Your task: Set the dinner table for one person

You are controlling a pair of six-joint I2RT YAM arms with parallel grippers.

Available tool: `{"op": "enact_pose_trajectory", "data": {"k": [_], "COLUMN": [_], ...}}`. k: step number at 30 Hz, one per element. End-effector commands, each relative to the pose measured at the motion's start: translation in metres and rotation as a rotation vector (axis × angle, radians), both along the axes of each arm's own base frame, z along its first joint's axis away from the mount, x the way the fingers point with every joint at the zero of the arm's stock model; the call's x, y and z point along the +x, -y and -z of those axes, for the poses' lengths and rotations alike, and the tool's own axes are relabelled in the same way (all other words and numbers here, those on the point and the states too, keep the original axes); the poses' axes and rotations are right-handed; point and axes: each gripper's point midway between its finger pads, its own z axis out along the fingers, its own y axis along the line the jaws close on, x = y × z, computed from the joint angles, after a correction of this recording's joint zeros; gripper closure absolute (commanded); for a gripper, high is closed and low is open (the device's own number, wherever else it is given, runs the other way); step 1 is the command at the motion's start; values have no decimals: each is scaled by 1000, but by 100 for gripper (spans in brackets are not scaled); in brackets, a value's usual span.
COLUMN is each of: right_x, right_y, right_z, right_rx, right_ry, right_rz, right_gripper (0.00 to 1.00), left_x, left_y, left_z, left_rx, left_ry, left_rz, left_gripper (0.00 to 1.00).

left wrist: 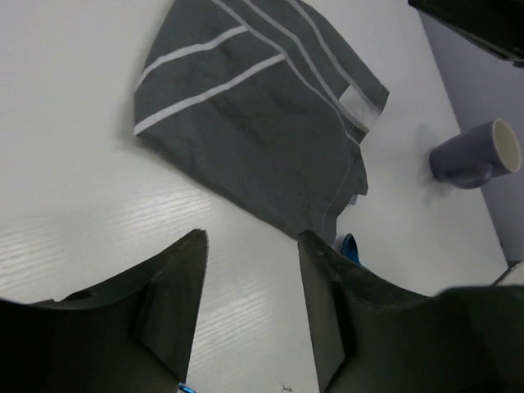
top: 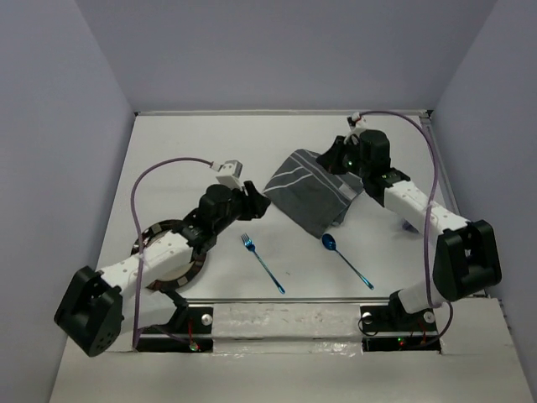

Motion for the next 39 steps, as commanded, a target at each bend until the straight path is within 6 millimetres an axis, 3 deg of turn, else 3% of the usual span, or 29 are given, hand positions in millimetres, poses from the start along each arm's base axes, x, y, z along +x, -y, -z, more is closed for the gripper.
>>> {"op": "enact_pose_trajectory", "data": {"k": [1, 2, 5, 9, 13, 14, 15, 20, 21, 29, 39], "right_x": [-15, -23, -33, -49, -64, -67, -70, -88, -91, -98, -102], "right_y": [69, 79, 87, 83, 88, 88, 89, 88, 86, 84, 82], "right_z": [59, 69, 52, 42, 36, 35, 28, 28, 28, 19, 7], "right_rx": [-66, -84, -68, -45, -48, -51, -43, -45, -41, -31, -11], "right_ry": [-107, -120, -77, -70, -57, -57, -34, -37, -36, -5, 27], "right_rz": [335, 373, 407, 366, 363, 361, 353, 314, 304, 273, 254], "right_gripper": [96, 99, 99, 98, 92, 90, 87, 85, 84, 84, 81], "left_x": [-4, -6, -27, -36, -35, -36, -36, -37, -36, -32, -34], "left_y": [64, 80, 113, 131, 143, 145, 152, 170, 176, 186, 187], "left_z": [-36, -33, -15, 11, 38, 56, 56, 85, 84, 110, 135], "left_rx": [21, 46, 147, 260, 368, 419, 427, 502, 507, 606, 708], "left_ry": [154, 172, 210, 228, 215, 193, 196, 165, 175, 157, 147], "left_rz": [116, 156, 281, 360, 411, 431, 442, 474, 474, 498, 503], "left_gripper": [46, 49, 56, 67, 66, 66, 66, 63, 62, 62, 50]}}
